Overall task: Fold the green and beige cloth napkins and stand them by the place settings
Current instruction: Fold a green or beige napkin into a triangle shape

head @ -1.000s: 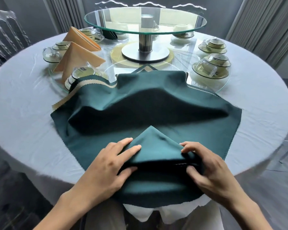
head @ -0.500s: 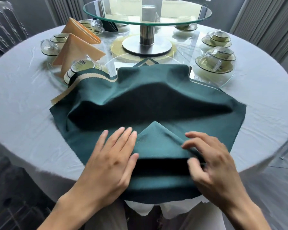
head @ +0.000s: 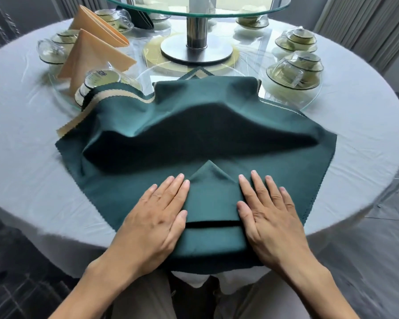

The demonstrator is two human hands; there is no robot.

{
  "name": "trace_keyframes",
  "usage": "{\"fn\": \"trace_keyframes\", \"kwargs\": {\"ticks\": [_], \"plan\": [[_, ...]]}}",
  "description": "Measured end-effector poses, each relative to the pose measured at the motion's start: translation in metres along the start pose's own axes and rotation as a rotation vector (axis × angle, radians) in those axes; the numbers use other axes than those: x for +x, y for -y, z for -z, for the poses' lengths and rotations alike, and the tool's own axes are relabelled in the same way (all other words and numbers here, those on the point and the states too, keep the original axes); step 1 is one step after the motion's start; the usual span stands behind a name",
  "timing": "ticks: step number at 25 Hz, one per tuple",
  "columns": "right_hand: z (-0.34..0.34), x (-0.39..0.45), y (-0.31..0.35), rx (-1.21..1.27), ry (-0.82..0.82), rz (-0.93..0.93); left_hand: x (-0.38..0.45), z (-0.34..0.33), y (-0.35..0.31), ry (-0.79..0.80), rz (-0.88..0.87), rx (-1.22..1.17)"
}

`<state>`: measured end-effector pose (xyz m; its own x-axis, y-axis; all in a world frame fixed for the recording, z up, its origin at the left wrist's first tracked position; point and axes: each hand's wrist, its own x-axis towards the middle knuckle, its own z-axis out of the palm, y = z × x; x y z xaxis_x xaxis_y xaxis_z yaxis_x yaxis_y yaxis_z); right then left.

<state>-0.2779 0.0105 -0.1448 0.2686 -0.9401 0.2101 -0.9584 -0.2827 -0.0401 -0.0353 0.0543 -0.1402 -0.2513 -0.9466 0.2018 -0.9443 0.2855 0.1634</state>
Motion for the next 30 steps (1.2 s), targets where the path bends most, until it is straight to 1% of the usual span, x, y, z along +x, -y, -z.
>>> {"fn": "trace_keyframes", "kwargs": {"ticks": [2,4,6,7,8,10,11,12,13,16,17,18,19,20,21,22,23,24,25,26,27,28,29,30], "plan": [[0.002,-0.007,-0.016,-0.002,-0.001,-0.032,-0.007,0.001,0.003,-0.037,0.025,-0.09],[0.001,-0.011,-0.02,-0.012,-0.003,-0.042,-0.009,0.005,0.001,-0.155,0.079,-0.22],[0.001,-0.011,-0.02,0.002,0.01,-0.049,-0.004,0.012,-0.002,-0.254,0.12,-0.208],[0.001,-0.011,-0.02,0.018,0.025,-0.054,0.002,0.018,-0.005,-0.238,0.156,-0.202],[0.001,-0.011,-0.019,0.037,0.048,-0.059,0.009,0.025,-0.006,-0.162,0.214,-0.251],[0.004,-0.011,-0.019,0.087,0.086,-0.072,0.026,0.037,-0.001,0.067,0.36,-0.463],[0.007,-0.01,-0.019,0.124,0.091,-0.087,0.035,0.043,0.002,0.172,0.411,-0.57],[0.011,-0.009,-0.017,0.155,0.086,-0.106,0.042,0.046,0.006,0.239,0.424,-0.66],[0.018,-0.009,-0.013,0.169,0.055,-0.115,0.048,0.05,0.006,0.279,0.427,-0.732],[0.039,-0.012,0.01,0.201,-0.242,-0.031,0.053,0.061,-0.005,0.322,0.41,-0.921],[0.05,-0.016,0.022,0.285,-0.291,-0.012,0.051,0.067,-0.013,0.312,0.375,-0.991],[0.063,-0.02,0.035,0.43,-0.277,-0.01,0.048,0.072,-0.021,0.301,0.305,-1.052],[0.075,-0.022,0.046,0.622,-0.205,-0.037,0.044,0.076,-0.031,0.283,0.216,-1.087],[0.084,-0.025,0.055,0.833,-0.107,-0.067,0.039,0.078,-0.043,0.228,0.136,-1.072],[0.091,-0.026,0.06,1.05,-0.026,-0.083,0.033,0.08,-0.056,0.126,0.082,-1.004],[0.095,-0.025,0.062,1.233,0.014,-0.093,0.028,0.08,-0.068,-0.018,0.049,-0.89],[0.098,-0.024,0.063,1.375,0.019,-0.108,0.025,0.081,-0.08,-0.147,0.027,-0.785],[0.098,-0.022,0.062,1.476,-0.003,-0.133,0.024,0.082,-0.087,-0.21,0.001,-0.747],[0.098,-0.019,0.06,1.553,-0.032,-0.168,0.024,0.081,-0.092,-0.204,-0.026,-0.77],[0.096,-0.016,0.057,1.61,-0.057,-0.198,0.025,0.077,-0.091,-0.158,-0.045,-0.828],[0.093,-0.012,0.052,1.65,-0.07,-0.214,0.025,0.074,-0.089,-0.109,-0.049,-0.881],[0.091,-0.009,0.046,1.645,-0.078,-0.213,0.023,0.072,-0.087,-0.104,-0.052,-0.898],[0.089,-0.005,0.037,1.6,-0.069,-0.179,0.021,0.072,-0.084,-0.175,-0.047,-0.854],[0.089,0.0,0.026,1.528,-0.034,-0.112,0.021,0.073,-0.079,-0.3,-0.035,-0.742]]}}
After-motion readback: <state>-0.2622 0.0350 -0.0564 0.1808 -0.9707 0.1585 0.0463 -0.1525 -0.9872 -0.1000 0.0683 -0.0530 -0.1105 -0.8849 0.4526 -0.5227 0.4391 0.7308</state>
